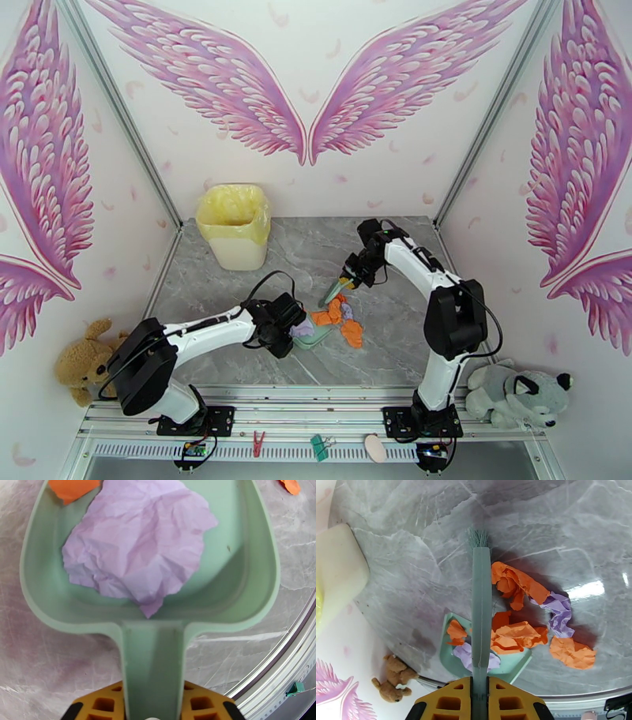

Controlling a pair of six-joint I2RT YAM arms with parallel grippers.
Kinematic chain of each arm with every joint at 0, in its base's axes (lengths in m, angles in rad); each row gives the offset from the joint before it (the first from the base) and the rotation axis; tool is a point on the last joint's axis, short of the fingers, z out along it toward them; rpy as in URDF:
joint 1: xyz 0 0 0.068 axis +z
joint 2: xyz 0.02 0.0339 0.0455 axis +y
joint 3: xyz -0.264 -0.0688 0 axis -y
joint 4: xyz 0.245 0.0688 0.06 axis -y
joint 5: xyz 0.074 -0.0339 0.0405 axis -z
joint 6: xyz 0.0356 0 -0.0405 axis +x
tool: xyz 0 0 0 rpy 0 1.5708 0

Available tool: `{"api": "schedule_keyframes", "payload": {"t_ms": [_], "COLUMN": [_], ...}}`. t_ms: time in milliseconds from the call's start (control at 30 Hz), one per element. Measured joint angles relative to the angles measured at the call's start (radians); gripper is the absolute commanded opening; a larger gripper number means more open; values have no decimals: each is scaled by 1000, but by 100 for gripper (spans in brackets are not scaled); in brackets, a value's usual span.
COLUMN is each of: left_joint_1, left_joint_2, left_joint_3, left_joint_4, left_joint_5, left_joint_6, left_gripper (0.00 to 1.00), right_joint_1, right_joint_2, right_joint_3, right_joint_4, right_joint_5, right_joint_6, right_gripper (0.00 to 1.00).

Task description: Sweep away the paper scraps from the table

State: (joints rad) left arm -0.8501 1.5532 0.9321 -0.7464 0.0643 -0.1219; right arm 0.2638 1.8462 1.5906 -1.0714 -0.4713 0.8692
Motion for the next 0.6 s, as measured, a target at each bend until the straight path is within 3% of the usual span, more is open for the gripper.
{"api": "schedule_keyframes", "payload": {"t_ms": [100,267,400,600], "left_joint_1": [3,6,9,21], "left_joint_2": [10,43,73,84], "left_joint_3": [7,37,56,58], "left_joint_4": [1,0,1,8], "left_joint_5": [3,14,18,30], "left_joint_6": [24,79,128,147], "left_gripper": [0,0,0,0], "right_joint_1": [-18,-34,-35,3], "right_joint_2": [-24,-11,23,167], "right_joint_3": [28,254,434,534], "right_joint_4": [-10,-146,-306,-471], "right_joint_5": [3,89,257,600], "right_joint_6": [-23,-153,-332,-580], "right_gripper": [0,0,0,0]}}
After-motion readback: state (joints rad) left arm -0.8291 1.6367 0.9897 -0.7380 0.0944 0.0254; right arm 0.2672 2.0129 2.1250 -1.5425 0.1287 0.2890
